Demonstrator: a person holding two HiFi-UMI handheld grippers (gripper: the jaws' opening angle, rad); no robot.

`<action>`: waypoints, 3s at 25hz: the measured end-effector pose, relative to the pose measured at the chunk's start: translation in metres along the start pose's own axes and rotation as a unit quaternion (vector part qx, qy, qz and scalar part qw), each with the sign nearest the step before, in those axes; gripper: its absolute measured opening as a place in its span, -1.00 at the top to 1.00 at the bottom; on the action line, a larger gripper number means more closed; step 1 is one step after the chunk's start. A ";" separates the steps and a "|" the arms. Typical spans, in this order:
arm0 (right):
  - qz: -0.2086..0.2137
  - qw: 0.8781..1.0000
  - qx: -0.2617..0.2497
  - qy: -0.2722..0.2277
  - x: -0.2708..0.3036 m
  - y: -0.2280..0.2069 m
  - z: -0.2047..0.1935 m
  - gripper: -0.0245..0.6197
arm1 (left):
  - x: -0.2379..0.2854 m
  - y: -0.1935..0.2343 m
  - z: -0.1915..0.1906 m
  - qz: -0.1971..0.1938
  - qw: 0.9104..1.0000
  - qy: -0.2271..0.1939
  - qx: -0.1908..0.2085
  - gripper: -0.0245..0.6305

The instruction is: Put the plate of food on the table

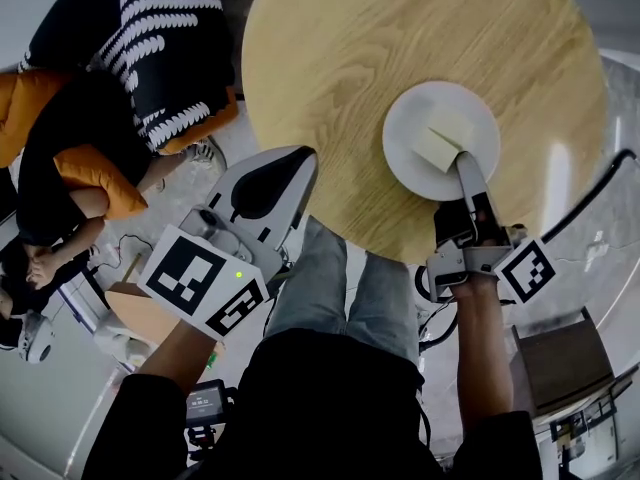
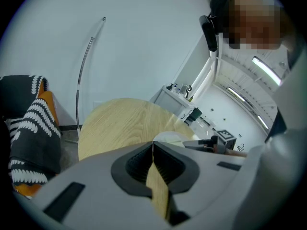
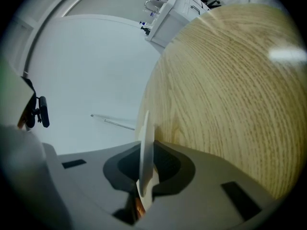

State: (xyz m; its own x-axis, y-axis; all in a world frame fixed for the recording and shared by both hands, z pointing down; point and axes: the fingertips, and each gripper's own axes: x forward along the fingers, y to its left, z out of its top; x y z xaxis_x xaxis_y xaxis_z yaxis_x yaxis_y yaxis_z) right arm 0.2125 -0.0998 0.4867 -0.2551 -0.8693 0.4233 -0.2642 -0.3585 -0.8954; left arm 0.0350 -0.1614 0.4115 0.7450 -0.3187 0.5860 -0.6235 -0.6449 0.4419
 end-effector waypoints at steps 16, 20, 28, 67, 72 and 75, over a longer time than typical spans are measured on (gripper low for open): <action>-0.045 0.998 -0.043 0.027 0.034 -0.018 -0.014 0.83 | 0.019 0.032 -0.010 -0.019 1.000 0.015 -0.012 0.89; -0.052 0.997 -0.053 0.032 0.031 -0.020 -0.015 0.83 | 0.019 0.031 -0.011 -0.025 0.999 0.018 -0.014 0.89; -0.059 0.996 -0.058 0.032 0.029 -0.019 -0.015 0.72 | 0.019 0.031 -0.009 -0.031 0.999 0.019 -0.015 0.89; -0.001 0.858 -0.396 0.328 -0.004 -0.031 -0.061 0.47 | 0.015 0.012 -0.028 -0.049 0.999 0.020 -0.012 0.89; 0.004 0.832 -0.415 0.367 -0.007 -0.032 -0.062 0.41 | 0.015 0.007 -0.025 -0.050 0.999 0.021 -0.008 0.89; 0.016 0.833 -0.406 0.374 -0.008 -0.028 -0.063 0.35 | 0.015 0.003 -0.024 -0.051 0.998 0.021 -0.007 0.89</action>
State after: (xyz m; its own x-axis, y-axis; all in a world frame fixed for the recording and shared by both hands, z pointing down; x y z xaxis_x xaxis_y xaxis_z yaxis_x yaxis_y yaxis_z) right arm 0.1637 -0.0617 0.5174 -0.7027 -0.3095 0.6406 -0.7110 0.2746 -0.6473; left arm 0.0388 -0.1516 0.4383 0.7947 -0.2225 0.5647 -0.5482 -0.6624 0.5106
